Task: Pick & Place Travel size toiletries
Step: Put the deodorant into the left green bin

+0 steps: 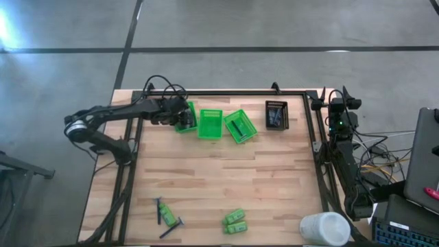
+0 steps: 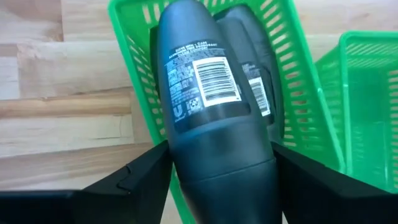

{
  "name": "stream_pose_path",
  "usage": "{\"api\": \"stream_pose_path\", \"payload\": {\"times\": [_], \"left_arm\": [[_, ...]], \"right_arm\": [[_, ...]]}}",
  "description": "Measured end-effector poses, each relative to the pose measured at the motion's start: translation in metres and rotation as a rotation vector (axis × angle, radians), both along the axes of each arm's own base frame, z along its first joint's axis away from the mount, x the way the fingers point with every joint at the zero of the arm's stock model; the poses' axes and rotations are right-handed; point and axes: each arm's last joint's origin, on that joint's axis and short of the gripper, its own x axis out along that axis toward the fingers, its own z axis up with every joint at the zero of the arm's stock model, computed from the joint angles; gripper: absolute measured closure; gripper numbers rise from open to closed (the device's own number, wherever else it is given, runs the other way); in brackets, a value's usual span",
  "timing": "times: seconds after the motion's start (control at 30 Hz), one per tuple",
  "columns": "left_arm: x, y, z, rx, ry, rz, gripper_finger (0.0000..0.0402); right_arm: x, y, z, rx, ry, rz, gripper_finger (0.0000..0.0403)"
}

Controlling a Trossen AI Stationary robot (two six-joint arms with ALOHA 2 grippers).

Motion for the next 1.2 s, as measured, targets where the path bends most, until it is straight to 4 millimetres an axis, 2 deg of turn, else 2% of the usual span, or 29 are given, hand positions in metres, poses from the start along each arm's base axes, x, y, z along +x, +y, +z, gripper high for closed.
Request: {"api": "stream_pose_path", "payload": {"times": [0.33, 1.2], "left_arm": [[-0.006, -0.002, 0.013, 0.066, -0.021, -0.001, 0.0144], [-0.01, -0.003, 0.011, 0.068, 0.04, -0.022, 0.0142]], "right_arm": [[0.0, 0.0, 0.0, 0.001, 0.0, 0.0, 0.0039], [0.0, 0.0, 0.0, 0.0, 0.0, 0.0, 0.0039]]}}
